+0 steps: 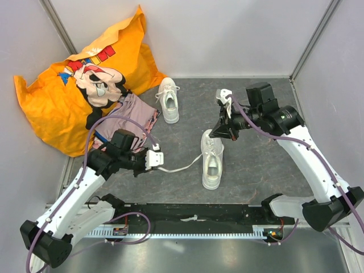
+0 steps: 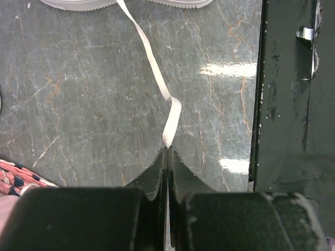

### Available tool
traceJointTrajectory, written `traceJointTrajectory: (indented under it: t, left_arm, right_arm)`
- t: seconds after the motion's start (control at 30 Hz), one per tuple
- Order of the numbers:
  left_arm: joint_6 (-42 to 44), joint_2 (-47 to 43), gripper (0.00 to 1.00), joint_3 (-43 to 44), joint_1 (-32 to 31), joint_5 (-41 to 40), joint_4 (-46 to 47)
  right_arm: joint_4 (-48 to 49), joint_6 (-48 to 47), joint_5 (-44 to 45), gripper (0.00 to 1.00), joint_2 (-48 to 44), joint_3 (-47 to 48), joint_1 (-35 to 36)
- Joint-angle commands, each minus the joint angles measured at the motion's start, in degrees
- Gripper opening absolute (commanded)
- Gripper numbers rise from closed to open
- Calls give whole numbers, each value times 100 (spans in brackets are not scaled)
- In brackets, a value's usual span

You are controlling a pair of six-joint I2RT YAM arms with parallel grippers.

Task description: Tie the shoes

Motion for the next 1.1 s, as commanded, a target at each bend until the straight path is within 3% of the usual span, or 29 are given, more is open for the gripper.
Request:
traceJointTrajectory:
  t: [0.0,0.27,0.6,0.8,0.93,0.97,1.0,1.07]
  left_arm:
    - [-30,-194,2,-101,-40,-76,-17]
    - [199,-335,2,-154,-40,-147,-105]
    - [515,-844,2,-189,-58,195,-553]
    - [612,-977,2,-286,-75,327,-755]
    - [630,-1012,2,-269,-93,407,-790]
    - [612,-1012,2,-260,-93,433,-790]
    - [595,-1003,2,-225,-102,494,-790]
    - [568,-960,1,-172,-110,582,-790]
  right_arm:
    - [785,949,-513,0,96,304,402]
    - [1497,1363,-101,0,1080,699,2027]
    - [4246,3233,962,0,2196,146,2223]
    - [4680,3693,947,1,3084,40,2275]
    - [4540,3745,754,15,3357,-4,2328]
    - [4513,3763,701,21,3366,-13,2328]
    - [4417,3772,666,33,3366,-21,2328]
    - [4303,3728,630,44,3261,13,2319]
